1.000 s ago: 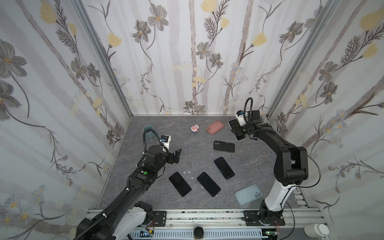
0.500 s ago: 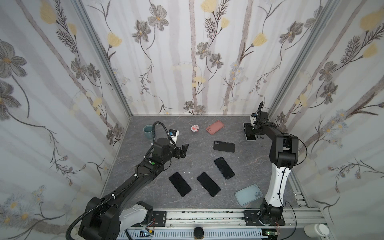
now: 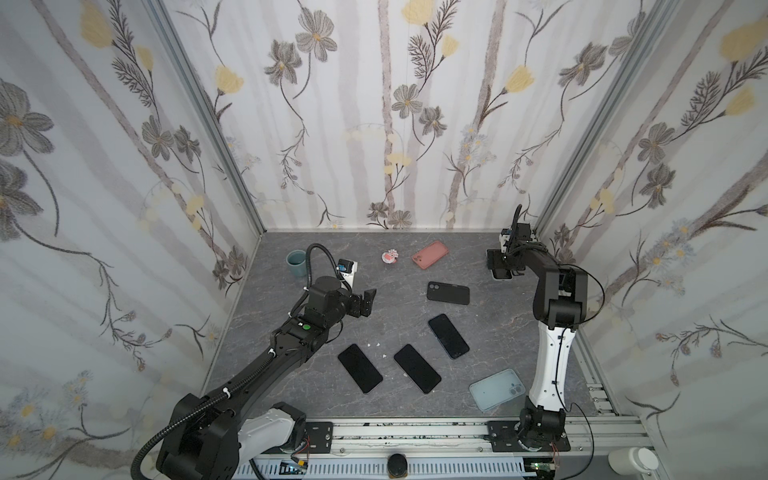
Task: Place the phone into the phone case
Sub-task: 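Lower the cased phone beside the pink case and open right gripper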
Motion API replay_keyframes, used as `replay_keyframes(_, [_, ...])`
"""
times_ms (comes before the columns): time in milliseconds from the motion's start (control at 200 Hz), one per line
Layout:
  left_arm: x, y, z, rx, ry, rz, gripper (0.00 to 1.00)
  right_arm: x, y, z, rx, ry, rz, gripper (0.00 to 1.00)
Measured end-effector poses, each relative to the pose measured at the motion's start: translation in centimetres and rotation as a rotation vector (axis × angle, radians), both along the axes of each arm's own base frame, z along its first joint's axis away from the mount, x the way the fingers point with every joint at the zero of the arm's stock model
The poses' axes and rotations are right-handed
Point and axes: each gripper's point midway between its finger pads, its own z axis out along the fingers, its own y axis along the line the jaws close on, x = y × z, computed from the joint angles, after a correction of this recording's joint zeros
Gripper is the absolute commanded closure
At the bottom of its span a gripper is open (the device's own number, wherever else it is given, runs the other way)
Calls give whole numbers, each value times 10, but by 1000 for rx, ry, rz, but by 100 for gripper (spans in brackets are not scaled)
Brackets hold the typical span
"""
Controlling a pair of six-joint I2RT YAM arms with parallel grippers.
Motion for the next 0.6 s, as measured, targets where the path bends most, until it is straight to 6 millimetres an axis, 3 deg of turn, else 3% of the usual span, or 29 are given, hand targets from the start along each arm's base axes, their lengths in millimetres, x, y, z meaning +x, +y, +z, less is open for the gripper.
replay_keyframes(50, [0,0,0,-1,1,0,7,-2,0,3,-9,5,-2,0])
replay_keyframes(330, [3,-4,10,-17,-4,-5,9,-3,13,55,-31,-71,27,0])
replay_keyframes(480, [-4,-1,19,-31,-24,-7,9,-12,39,86,-35,-118,69,3])
replay_keyframes(599, [-11,2,25,-41,-43,-9,9,-25,60,90,-32,-122,105,7])
